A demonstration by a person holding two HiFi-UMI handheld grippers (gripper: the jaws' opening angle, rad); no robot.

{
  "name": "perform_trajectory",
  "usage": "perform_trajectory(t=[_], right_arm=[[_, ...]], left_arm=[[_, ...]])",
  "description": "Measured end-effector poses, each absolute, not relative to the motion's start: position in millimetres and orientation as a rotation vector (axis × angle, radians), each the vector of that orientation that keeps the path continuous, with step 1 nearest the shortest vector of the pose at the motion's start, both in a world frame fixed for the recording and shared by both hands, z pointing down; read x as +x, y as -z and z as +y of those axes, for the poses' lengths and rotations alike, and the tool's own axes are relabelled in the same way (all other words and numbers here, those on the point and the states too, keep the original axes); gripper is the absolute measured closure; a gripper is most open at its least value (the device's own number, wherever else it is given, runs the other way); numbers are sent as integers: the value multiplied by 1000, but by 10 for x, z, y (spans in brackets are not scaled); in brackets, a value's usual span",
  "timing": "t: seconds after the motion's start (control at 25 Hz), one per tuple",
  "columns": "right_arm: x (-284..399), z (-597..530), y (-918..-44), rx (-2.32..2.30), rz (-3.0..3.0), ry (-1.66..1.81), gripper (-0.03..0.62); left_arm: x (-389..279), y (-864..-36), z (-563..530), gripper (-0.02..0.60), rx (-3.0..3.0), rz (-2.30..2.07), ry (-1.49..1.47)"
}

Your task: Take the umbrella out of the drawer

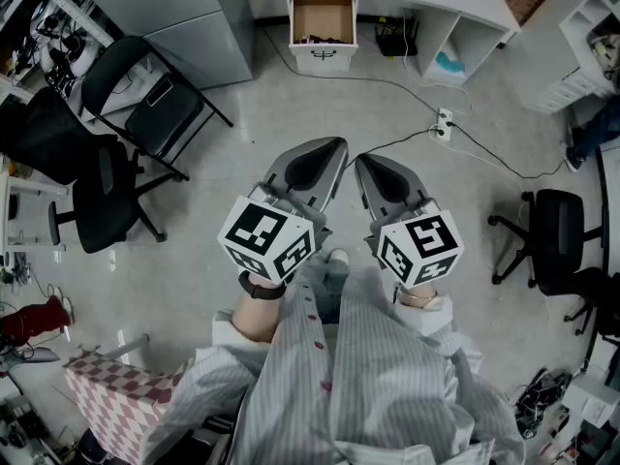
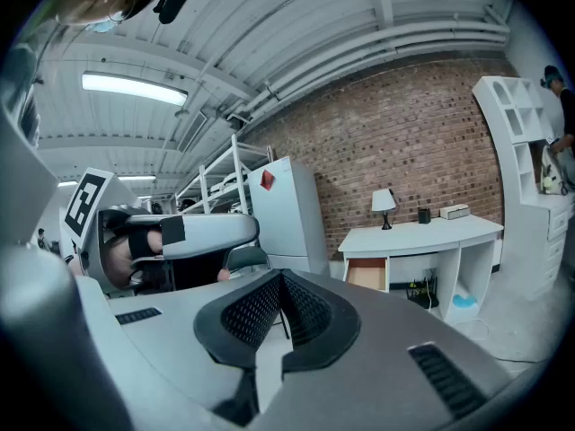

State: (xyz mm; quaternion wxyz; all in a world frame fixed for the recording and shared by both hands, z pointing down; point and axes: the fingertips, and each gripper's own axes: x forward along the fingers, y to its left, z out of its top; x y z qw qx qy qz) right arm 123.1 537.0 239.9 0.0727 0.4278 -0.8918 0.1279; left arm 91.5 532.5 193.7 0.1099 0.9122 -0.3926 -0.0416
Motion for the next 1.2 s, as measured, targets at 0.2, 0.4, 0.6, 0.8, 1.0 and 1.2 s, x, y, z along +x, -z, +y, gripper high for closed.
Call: perform_trajectory(t=[0.2,0.4,0.6,0.8,1.0,1.2], right_arm=[[1229,5358,-2402,1274,-2687,-384,560],[1285,5319,-2368,1280,-2700,-390,560],[1411,5319,-2390,1270,-2708,-408,560],[1549,5337,-2432,1267,-2707,-417,560],[1616,5360,-2508,1265,-2701,-450,560],[1538,5244,-2576,1257,-2697,-454,559]], left_arm=[[928,-1922,5297,572,2683,-1164,120],[941,-1912,5257,572,2682,-1185,102],[989,-1933,5238,572,2666,-1222,87],[1037,-1972,5266,572,2651,-1252,78],[1019,-2018,5284,572,2628,-1284,58],[908,-2065,5158,572,2619,-1303,54]])
